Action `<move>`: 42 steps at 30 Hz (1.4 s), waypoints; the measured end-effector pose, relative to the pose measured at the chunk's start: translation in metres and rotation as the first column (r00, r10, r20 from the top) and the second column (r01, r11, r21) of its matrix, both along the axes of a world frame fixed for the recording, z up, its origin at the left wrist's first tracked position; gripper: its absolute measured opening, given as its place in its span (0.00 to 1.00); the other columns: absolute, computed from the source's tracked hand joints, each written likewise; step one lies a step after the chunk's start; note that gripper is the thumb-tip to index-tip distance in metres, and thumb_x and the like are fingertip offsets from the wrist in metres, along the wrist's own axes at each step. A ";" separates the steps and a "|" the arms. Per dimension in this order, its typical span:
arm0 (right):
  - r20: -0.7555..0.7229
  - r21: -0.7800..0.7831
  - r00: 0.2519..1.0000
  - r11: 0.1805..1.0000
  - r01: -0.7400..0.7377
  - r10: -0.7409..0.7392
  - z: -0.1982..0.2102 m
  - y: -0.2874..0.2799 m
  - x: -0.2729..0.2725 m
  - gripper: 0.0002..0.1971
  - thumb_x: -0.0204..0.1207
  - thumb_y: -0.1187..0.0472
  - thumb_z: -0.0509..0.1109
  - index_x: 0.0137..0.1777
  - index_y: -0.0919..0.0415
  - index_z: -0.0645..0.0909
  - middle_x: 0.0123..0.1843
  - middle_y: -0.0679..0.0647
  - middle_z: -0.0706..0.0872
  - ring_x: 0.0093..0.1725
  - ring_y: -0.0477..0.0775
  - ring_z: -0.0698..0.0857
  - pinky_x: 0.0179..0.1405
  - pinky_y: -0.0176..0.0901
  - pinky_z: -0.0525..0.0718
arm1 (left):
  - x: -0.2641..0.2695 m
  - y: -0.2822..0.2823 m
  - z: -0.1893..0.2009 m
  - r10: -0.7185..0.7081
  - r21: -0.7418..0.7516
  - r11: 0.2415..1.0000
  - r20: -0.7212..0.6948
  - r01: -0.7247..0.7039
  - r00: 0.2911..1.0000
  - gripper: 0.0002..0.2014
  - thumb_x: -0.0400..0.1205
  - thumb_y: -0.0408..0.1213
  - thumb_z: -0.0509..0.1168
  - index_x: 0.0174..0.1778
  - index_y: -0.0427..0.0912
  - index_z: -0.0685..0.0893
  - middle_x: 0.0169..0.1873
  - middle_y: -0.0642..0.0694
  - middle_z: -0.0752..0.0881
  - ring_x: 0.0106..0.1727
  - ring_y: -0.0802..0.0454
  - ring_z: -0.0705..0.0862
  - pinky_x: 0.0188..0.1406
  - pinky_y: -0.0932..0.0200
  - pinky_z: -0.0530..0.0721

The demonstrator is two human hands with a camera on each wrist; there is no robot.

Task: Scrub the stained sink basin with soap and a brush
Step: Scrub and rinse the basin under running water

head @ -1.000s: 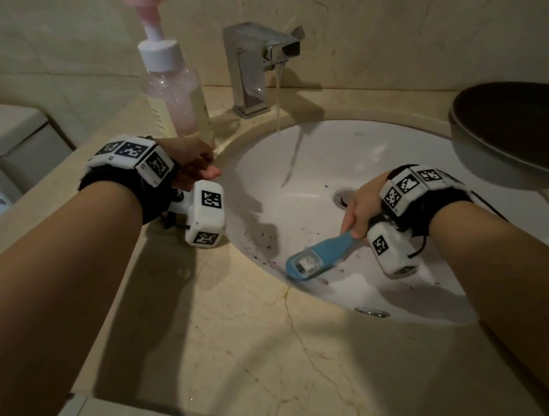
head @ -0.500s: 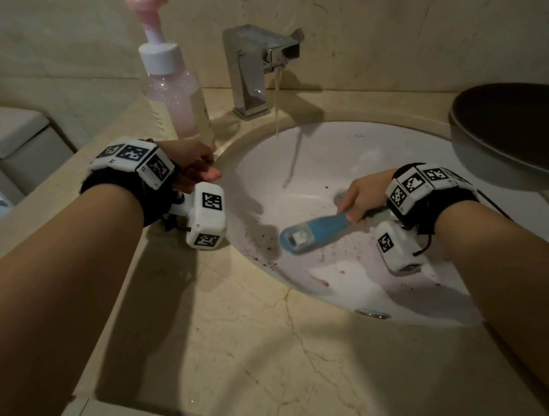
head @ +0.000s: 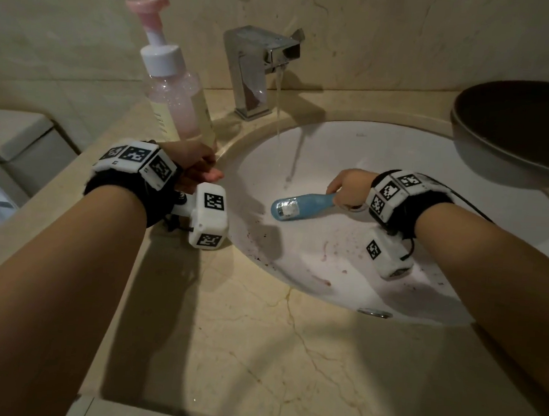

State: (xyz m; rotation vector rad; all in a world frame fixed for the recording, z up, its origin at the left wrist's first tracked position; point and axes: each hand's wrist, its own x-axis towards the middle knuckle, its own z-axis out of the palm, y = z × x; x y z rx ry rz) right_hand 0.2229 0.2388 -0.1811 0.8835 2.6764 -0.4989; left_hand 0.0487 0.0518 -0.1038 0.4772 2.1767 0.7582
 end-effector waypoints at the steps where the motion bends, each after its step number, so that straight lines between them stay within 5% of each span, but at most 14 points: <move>1: -0.002 -0.089 1.000 0.996 -0.029 0.028 0.003 0.001 0.003 0.12 0.78 0.68 0.63 0.55 0.60 0.86 0.37 0.56 0.87 0.35 0.50 0.83 0.39 0.40 0.81 | 0.000 0.000 0.000 0.000 -0.008 1.000 -0.003 0.000 1.000 0.20 0.85 0.43 0.49 0.27 0.42 0.70 0.05 0.51 0.70 0.05 0.60 0.63 0.10 0.77 0.58; 3: 0.071 -0.296 0.991 0.951 -0.089 0.115 0.006 0.000 0.008 0.11 0.77 0.69 0.66 0.50 0.55 0.87 0.24 0.48 0.82 0.22 0.42 0.76 0.28 0.32 0.75 | -0.001 0.000 0.000 -0.007 -0.026 1.000 -0.007 0.007 1.000 0.20 0.84 0.43 0.49 0.26 0.42 0.70 0.05 0.51 0.70 0.06 0.60 0.63 0.10 0.77 0.58; 6: 0.229 -0.407 0.944 0.904 -0.130 0.238 0.007 -0.012 0.006 0.11 0.78 0.68 0.66 0.50 0.52 0.85 0.19 0.43 0.83 0.19 0.36 0.77 0.23 0.23 0.76 | -0.005 0.000 -0.001 -0.024 -0.044 0.999 0.002 0.024 1.000 0.20 0.84 0.42 0.49 0.26 0.41 0.70 0.06 0.52 0.68 0.09 0.60 0.62 0.10 0.76 0.57; 11: 0.098 -0.087 0.991 0.993 -0.078 0.087 -0.007 -0.016 -0.006 0.14 0.77 0.69 0.62 0.56 0.59 0.85 0.26 0.48 0.80 0.26 0.46 0.76 0.22 0.30 0.75 | -0.008 0.001 -0.002 -0.020 -0.047 0.999 0.005 0.021 1.000 0.20 0.83 0.42 0.50 0.26 0.41 0.71 0.08 0.53 0.70 0.17 0.59 0.63 0.12 0.74 0.59; 12: 0.077 -0.028 0.995 0.998 -0.064 0.066 -0.013 -0.014 -0.008 0.14 0.77 0.68 0.62 0.57 0.58 0.84 0.31 0.51 0.81 0.30 0.49 0.77 0.24 0.29 0.78 | -0.009 0.001 -0.002 -0.019 -0.045 0.999 0.006 0.019 1.000 0.19 0.83 0.42 0.50 0.26 0.42 0.71 0.09 0.53 0.70 0.18 0.58 0.63 0.12 0.73 0.59; 15: 0.052 0.078 0.998 0.996 -0.038 0.034 -0.018 -0.011 -0.011 0.16 0.78 0.64 0.64 0.65 0.56 0.82 0.48 0.53 0.85 0.49 0.56 0.83 0.51 0.40 0.84 | -0.008 0.001 -0.002 -0.025 -0.051 0.998 0.005 0.025 1.000 0.20 0.83 0.42 0.50 0.25 0.41 0.70 0.11 0.52 0.70 0.19 0.58 0.62 0.14 0.70 0.60; 18: -0.050 -0.153 0.996 0.985 -0.080 0.073 -0.005 -0.006 -0.005 0.10 0.79 0.67 0.64 0.53 0.55 0.85 0.32 0.49 0.82 0.34 0.49 0.80 0.38 0.36 0.77 | -0.005 0.002 -0.001 -0.006 -0.036 0.999 0.005 0.006 1.000 0.19 0.84 0.41 0.50 0.26 0.42 0.69 0.17 0.51 0.72 0.21 0.58 0.62 0.17 0.69 0.60; 22: 0.153 -0.510 0.962 0.852 -0.120 0.227 0.009 -0.019 0.005 0.10 0.80 0.68 0.65 0.52 0.54 0.84 0.21 0.43 0.84 0.21 0.36 0.78 0.28 0.25 0.76 | -0.003 0.001 0.000 -0.009 -0.043 0.999 0.007 0.009 1.000 0.20 0.84 0.42 0.49 0.26 0.41 0.71 0.07 0.52 0.71 0.07 0.60 0.63 0.10 0.77 0.59; 27: 0.057 -0.168 0.991 0.980 -0.112 0.123 -0.002 -0.025 -0.008 0.14 0.78 0.68 0.63 0.59 0.60 0.85 0.22 0.45 0.81 0.25 0.43 0.76 0.27 0.30 0.75 | 0.000 -0.001 0.002 0.005 -0.036 0.999 -0.009 -0.006 1.000 0.20 0.84 0.41 0.50 0.26 0.41 0.72 0.06 0.51 0.71 0.06 0.61 0.65 0.10 0.78 0.61; 32: -0.083 0.056 0.997 0.998 0.008 -0.003 -0.004 -0.015 -0.009 0.15 0.79 0.65 0.61 0.61 0.58 0.85 0.53 0.59 0.87 0.46 0.55 0.84 0.44 0.36 0.82 | 0.003 -0.002 0.003 0.030 -0.001 1.000 0.004 -0.030 1.000 0.19 0.84 0.41 0.50 0.27 0.41 0.72 0.06 0.51 0.72 0.06 0.60 0.65 0.10 0.78 0.60; 34: -0.086 -0.058 0.991 0.992 -0.109 0.104 0.004 -0.011 -0.009 0.13 0.79 0.66 0.63 0.57 0.56 0.85 0.41 0.56 0.86 0.31 0.42 0.81 0.31 0.26 0.76 | 0.006 -0.003 0.004 0.031 0.017 0.999 0.006 -0.031 0.999 0.19 0.84 0.41 0.50 0.28 0.40 0.72 0.05 0.50 0.72 0.05 0.60 0.65 0.09 0.78 0.60; 36: -0.057 -0.260 0.969 0.934 -0.246 0.240 0.012 -0.011 -0.008 0.10 0.78 0.68 0.66 0.52 0.55 0.86 0.28 0.46 0.84 0.21 0.35 0.75 0.29 0.24 0.72 | 0.008 -0.004 0.005 0.028 0.008 1.000 -0.011 -0.028 1.000 0.19 0.84 0.40 0.50 0.28 0.40 0.73 0.05 0.51 0.72 0.04 0.60 0.66 0.09 0.78 0.61; 39: -0.076 -0.423 0.951 0.854 -0.304 0.301 0.015 -0.023 -0.013 0.11 0.78 0.69 0.68 0.54 0.52 0.85 0.20 0.41 0.83 0.21 0.34 0.75 0.28 0.23 0.71 | 0.010 -0.004 0.006 0.025 -0.011 1.000 -0.023 -0.025 0.999 0.19 0.84 0.41 0.50 0.28 0.40 0.73 0.04 0.51 0.72 0.04 0.60 0.65 0.08 0.79 0.61; 42: -0.109 -0.373 0.971 0.897 -0.239 0.213 0.003 -0.029 -0.023 0.14 0.78 0.69 0.66 0.58 0.52 0.84 0.18 0.43 0.80 0.19 0.37 0.74 0.26 0.26 0.72 | 0.008 -0.003 0.004 0.034 0.006 0.999 -0.030 -0.034 0.999 0.18 0.85 0.42 0.50 0.30 0.41 0.72 0.05 0.51 0.72 0.04 0.60 0.65 0.09 0.79 0.60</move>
